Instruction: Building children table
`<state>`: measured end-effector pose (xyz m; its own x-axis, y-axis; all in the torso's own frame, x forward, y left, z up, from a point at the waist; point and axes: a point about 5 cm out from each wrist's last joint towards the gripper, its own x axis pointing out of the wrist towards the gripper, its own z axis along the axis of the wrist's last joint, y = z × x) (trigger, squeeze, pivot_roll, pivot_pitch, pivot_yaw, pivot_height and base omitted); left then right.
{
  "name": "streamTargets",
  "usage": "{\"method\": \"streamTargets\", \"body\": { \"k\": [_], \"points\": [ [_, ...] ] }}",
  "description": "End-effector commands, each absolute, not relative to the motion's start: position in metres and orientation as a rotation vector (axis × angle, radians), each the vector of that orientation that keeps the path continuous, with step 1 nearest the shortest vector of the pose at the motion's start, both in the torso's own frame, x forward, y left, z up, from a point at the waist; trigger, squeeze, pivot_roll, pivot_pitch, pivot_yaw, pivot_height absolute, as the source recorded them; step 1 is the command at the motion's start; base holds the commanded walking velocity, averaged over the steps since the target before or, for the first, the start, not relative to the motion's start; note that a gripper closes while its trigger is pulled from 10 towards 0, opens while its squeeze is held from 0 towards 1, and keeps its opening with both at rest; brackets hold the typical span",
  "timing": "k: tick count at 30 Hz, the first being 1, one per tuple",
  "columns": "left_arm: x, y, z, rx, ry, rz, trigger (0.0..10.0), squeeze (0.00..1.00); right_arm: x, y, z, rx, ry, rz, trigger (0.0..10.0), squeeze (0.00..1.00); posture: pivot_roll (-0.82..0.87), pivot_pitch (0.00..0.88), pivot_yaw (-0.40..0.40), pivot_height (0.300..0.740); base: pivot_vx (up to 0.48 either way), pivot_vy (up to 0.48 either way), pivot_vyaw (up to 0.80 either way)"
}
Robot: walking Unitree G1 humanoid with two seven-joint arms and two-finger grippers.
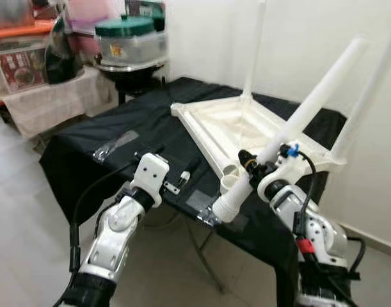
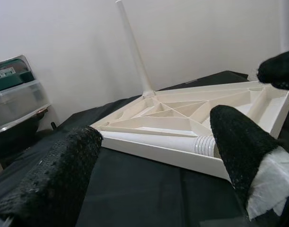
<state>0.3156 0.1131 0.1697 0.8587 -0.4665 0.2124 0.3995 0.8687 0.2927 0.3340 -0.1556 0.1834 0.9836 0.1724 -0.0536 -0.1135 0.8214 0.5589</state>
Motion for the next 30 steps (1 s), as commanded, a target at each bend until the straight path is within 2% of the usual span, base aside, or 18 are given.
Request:
{"method": "streamTargets", "body": {
  "k": [1, 6, 17, 24, 30],
  "points": [
    [0.314, 0.116, 0.168, 0.266, -0.276, -0.450, 10.0, 0.00, 0.337, -0.151, 0.190, 0.603, 0.065, 0.180, 0.0, 0.00, 0.05, 0.000, -0.067, 0.740, 0.000, 0.000, 0.00],
    [0.315, 0.116, 0.168, 0.259, -0.276, -0.445, 10.0, 0.00, 0.336, -0.148, 0.192, 0.609, 0.052, 0.202, 0.0, 0.00, 0.05, 0.000, -0.067, 0.740, 0.000, 0.000, 0.00],
    [0.315, 0.113, 0.168, 0.248, -0.280, -0.442, 10.0, 0.00, 0.337, -0.141, 0.199, 0.610, -0.006, 0.244, 0.0, 0.00, 0.05, 0.000, -0.068, 0.740, 0.000, 0.000, 0.80],
    [0.316, 0.113, 0.168, 0.247, -0.279, -0.424, 10.0, 0.00, 0.343, -0.147, 0.201, 0.500, -0.053, 0.165, 0.0, 0.00, 0.06, 0.000, -0.080, 0.740, 0.000, 0.000, 0.73],
    [0.314, 0.115, 0.167, 0.248, -0.278, -0.417, 10.0, 0.00, 0.349, -0.163, 0.202, 0.496, -0.085, 0.036, 0.0, 0.00, 0.06, 0.000, -0.083, 0.740, 0.000, 0.000, 0.00]
  ]
}}
